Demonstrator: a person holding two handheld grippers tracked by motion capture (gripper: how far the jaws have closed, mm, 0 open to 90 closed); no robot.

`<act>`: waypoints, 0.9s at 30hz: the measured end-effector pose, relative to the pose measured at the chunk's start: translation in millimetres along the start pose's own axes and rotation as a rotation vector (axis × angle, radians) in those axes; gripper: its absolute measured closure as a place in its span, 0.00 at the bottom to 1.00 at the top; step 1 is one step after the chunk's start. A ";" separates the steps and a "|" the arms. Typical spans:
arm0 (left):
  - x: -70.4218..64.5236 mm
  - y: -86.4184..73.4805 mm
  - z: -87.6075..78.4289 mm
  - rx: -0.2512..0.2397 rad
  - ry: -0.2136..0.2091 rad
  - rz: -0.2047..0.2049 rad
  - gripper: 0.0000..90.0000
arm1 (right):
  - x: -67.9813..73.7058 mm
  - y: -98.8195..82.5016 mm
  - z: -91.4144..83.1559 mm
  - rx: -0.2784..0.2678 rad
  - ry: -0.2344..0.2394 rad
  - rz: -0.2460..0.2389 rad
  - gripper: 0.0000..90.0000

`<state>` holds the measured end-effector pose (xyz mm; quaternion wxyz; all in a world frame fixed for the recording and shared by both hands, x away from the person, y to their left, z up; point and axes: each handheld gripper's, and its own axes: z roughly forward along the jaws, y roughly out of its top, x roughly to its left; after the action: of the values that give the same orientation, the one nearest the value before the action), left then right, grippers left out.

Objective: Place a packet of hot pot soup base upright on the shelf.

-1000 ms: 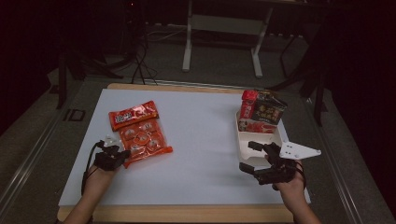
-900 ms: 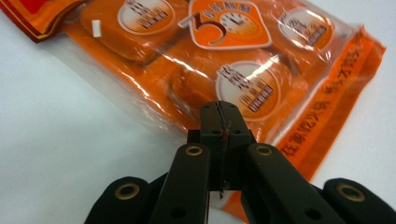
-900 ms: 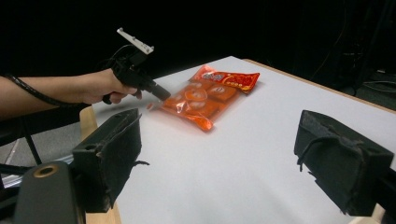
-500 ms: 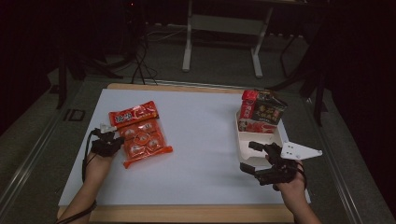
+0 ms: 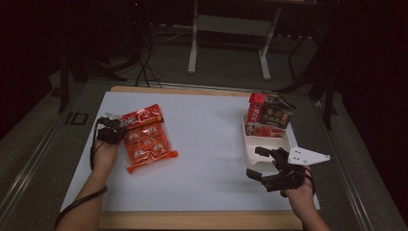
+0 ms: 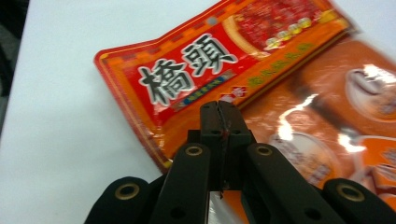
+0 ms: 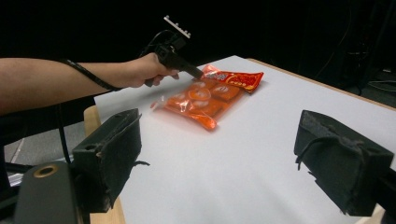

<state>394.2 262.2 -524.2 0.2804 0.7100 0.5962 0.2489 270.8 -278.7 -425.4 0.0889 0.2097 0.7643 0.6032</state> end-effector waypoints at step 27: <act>-13.0 -3.6 6.7 0.040 -0.122 0.041 1.00 | 0.1 0.0 1.8 0.005 0.016 0.011 0.16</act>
<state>394.1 249.1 -531.8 0.2970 0.7414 0.5679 0.1989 271.4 -277.1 -425.8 0.0791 0.2094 0.7654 0.6033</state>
